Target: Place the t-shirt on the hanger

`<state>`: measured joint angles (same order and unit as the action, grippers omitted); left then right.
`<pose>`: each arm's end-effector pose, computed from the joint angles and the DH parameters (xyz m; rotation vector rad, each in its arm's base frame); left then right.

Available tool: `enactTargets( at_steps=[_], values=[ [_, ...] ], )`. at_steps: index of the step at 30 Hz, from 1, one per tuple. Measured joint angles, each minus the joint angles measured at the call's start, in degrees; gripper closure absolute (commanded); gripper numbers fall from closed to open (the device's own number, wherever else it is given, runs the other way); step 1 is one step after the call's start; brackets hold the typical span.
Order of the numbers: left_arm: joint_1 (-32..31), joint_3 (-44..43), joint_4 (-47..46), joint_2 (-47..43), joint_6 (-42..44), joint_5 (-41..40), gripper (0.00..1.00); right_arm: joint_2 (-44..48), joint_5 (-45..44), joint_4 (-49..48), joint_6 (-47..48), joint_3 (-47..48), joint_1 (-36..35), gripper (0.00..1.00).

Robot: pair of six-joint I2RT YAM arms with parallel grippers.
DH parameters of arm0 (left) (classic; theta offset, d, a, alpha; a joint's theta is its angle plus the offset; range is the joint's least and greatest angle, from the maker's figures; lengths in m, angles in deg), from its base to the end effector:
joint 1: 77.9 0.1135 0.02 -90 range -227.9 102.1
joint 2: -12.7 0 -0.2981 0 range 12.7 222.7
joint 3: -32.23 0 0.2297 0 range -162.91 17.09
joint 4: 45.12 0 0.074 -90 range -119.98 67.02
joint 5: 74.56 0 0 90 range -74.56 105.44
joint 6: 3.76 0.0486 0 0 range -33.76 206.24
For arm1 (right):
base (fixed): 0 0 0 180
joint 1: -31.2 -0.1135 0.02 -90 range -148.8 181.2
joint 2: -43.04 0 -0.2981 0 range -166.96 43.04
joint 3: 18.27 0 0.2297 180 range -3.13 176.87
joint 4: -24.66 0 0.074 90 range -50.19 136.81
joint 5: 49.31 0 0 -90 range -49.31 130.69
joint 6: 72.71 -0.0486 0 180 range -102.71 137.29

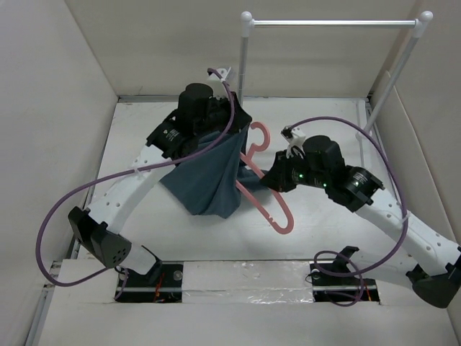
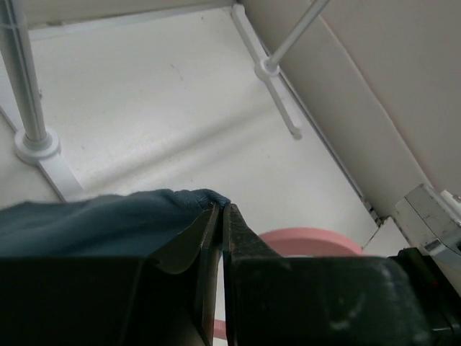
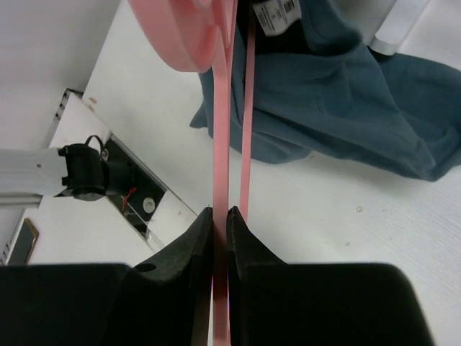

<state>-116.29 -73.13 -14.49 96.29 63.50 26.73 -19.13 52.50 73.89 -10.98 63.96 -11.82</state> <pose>0.2451 -0.2063 0.4762 0.3988 1.7751 -0.9436 0.1414 0.1456 0.3967 -0.4175 2.1784 0.9435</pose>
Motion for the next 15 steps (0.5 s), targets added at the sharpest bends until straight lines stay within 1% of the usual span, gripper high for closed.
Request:
enactTargets(
  at_steps=[3,6,9,11,15],
  values=[
    [1.0,-3.3,1.2,-0.7,0.5,0.3,1.0,2.7,1.0,-0.3,0.7,-0.1,-0.2,1.0],
    [1.2,-3.6,2.1,-2.2,0.4,0.5,1.0,6.5,1.0,-2.8,0.8,-1.9,0.0,1.0],
    [0.4,-3.6,3.3,-3.5,0.1,0.5,1.0,8.8,0.3,-9.3,-0.7,-5.2,1.2,1.0],
    [0.1,-3.6,3.9,-4.1,-0.2,0.6,1.0,8.3,-0.1,-13.8,-1.7,-6.5,2.4,1.0],
    [-0.1,-4.3,5.5,-4.6,-1.0,0.9,1.0,2.7,-1.2,-20.7,-1.5,-5.0,2.9,1.0]
  ],
)
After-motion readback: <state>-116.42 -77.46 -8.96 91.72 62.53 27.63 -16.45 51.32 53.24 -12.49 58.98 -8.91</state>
